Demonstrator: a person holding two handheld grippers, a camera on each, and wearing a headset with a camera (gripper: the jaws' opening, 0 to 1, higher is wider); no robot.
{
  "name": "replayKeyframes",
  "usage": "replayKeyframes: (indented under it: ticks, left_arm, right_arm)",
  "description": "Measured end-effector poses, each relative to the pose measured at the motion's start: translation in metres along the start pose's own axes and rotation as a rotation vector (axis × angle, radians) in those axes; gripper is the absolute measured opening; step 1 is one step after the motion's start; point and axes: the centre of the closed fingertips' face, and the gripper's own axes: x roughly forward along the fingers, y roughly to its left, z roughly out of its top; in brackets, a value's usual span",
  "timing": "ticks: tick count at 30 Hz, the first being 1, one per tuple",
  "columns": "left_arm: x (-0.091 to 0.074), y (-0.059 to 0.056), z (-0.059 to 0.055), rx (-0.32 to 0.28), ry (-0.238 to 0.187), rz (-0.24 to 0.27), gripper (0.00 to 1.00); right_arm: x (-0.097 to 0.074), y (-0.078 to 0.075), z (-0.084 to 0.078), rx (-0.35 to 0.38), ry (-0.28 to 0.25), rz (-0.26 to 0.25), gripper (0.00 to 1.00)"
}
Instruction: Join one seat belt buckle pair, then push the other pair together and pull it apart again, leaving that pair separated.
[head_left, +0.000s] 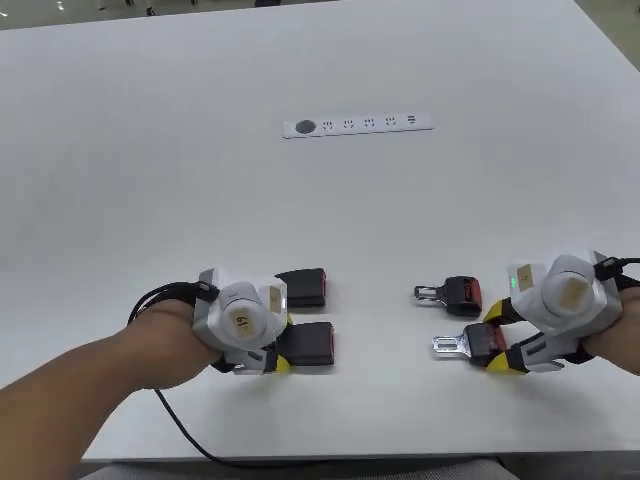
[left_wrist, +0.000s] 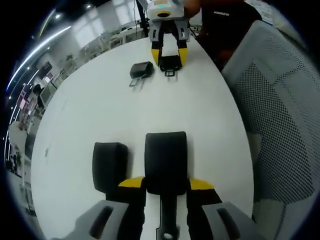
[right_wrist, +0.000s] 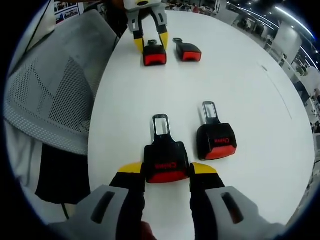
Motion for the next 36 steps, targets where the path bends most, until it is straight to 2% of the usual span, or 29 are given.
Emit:
replayKeyframes:
  ticks: [4,7,12,21,24,28,36]
  left_arm:
    - [0.001,0.001,-0.002,0.010,-0.005,-0.021,0.32]
    - [0.002,0.000,-0.002,-0.015,-0.010,-0.020,0.32]
    - [0.003,0.001,-0.004,-0.025,-0.007,-0.019,0.31]
    - [0.002,-0.003,0.000,-0.038,-0.011,-0.029,0.31]
    - [0.001,-0.003,0.000,-0.048,-0.009,-0.024,0.31]
    - [0.000,-0.005,0.002,-0.065,-0.018,-0.020,0.31]
    - [0.000,-0.004,-0.002,-0.073,-0.026,-0.020,0.31]
  right_arm:
    - [0.002,-0.002,-0.002,0.013,-0.012,0.007,0.34]
    - [0.002,0.000,-0.001,0.020,-0.006,0.010,0.33]
    - [0.001,0.001,0.000,0.030,-0.008,-0.014,0.34]
    - [0.000,-0.001,0.001,0.014,0.014,-0.026,0.34]
    - [0.004,0.006,0.008,0.016,-0.001,-0.018,0.34]
    - [0.008,0.006,0.019,0.030,-0.025,-0.023,0.34]
    - [0.023,0.012,0.050,0.036,-0.096,-0.009,0.34]
